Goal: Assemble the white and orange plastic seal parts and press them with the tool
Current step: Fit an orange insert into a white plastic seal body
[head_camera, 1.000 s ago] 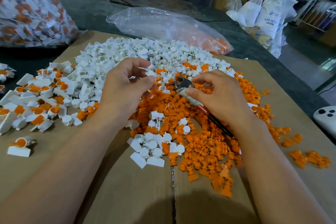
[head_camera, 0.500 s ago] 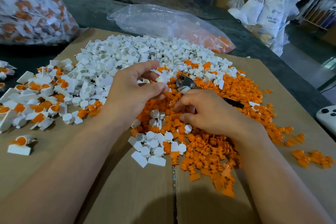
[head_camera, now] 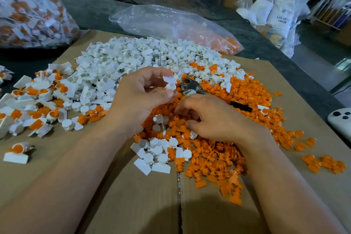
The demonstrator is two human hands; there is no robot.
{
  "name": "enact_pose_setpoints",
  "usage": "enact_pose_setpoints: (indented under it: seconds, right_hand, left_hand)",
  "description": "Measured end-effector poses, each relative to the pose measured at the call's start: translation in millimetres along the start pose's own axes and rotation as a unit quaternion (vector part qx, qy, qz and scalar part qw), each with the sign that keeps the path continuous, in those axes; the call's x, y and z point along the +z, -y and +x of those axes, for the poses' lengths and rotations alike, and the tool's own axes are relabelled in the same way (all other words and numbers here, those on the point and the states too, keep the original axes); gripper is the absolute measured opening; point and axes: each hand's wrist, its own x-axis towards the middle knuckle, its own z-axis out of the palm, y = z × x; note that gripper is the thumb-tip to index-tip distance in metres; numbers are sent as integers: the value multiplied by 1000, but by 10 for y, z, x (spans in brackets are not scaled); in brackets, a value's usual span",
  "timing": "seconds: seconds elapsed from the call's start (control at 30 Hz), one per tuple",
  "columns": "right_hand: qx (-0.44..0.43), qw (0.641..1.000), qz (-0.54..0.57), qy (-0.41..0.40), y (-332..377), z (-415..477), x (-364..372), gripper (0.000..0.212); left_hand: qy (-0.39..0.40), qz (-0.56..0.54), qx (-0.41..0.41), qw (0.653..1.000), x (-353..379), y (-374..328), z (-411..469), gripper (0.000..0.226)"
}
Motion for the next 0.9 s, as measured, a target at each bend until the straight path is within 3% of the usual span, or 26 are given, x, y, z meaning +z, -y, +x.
enact_pose_setpoints:
  seconds: [0.3,0.47,0.57,0.7,0.9]
  right_hand:
    - [-17,1000,-4,-13,18,16,39,16]
    - [-10,991,88,-99,-33,10,-22,20]
    - [14,964,176,-199,-25,-13,-58,17]
    - [36,907,297,-295,50,-15,-50,27]
    - [29,855,412,-315,147,-38,-35,21]
  left_hand:
    - [-22,-15,-26,999,-9,21,11,29]
    - [-18,-43,-43,998,-19,10,9,34]
    - [0,-36,-44,998,-22,3,-2,34]
    - [-8,-6,-34,999,-18,34,0,34]
    - [-21,78,3,997,-1,64,12,37]
